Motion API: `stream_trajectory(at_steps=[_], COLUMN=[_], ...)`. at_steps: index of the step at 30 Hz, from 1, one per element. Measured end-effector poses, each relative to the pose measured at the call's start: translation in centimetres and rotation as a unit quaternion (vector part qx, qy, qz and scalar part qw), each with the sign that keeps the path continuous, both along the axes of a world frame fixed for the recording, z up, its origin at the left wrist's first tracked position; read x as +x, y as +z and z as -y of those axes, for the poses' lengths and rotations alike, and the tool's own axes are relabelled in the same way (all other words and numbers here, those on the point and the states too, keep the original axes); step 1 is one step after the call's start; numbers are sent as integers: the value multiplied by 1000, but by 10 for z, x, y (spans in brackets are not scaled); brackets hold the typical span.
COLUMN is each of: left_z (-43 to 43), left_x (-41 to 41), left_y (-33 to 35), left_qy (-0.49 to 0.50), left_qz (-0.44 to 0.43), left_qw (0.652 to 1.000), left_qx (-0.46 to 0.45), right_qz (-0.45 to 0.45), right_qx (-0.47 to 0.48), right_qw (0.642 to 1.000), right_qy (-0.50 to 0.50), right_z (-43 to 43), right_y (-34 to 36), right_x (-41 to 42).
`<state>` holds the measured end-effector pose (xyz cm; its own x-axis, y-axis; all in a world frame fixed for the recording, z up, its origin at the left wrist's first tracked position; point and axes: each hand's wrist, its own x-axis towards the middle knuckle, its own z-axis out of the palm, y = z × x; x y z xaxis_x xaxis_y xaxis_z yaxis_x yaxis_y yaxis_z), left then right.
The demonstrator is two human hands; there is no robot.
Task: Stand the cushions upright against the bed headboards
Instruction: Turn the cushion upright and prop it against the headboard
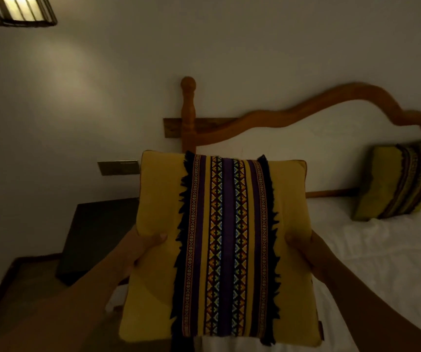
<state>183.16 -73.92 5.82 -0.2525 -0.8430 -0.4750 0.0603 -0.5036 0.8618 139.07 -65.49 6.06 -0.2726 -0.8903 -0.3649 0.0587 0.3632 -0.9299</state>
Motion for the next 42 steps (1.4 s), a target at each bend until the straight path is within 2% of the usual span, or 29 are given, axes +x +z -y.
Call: stream_trajectory(at_steps=[16, 23, 33, 38, 42], left_z=[200, 235, 282, 297, 311], left_x=[-151, -192, -232, -267, -298], left_y=[-83, -119, -148, -178, -199], left_qy=[-15, -16, 0, -7, -32], left_qz=[-10, 34, 52, 114, 131], left_qw=[998, 999, 998, 993, 991], left_qx=[66, 31, 25, 14, 0], right_qz=[-41, -47, -44, -62, -71], right_qx=[97, 136, 95, 101, 94], right_qw=[994, 987, 991, 990, 988], right_qy=[-34, -78, -79, -73, -99], right_z=[204, 260, 320, 331, 339], right_y=[-71, -119, -144, -148, -160], right_x=[-134, -159, -193, -223, -249])
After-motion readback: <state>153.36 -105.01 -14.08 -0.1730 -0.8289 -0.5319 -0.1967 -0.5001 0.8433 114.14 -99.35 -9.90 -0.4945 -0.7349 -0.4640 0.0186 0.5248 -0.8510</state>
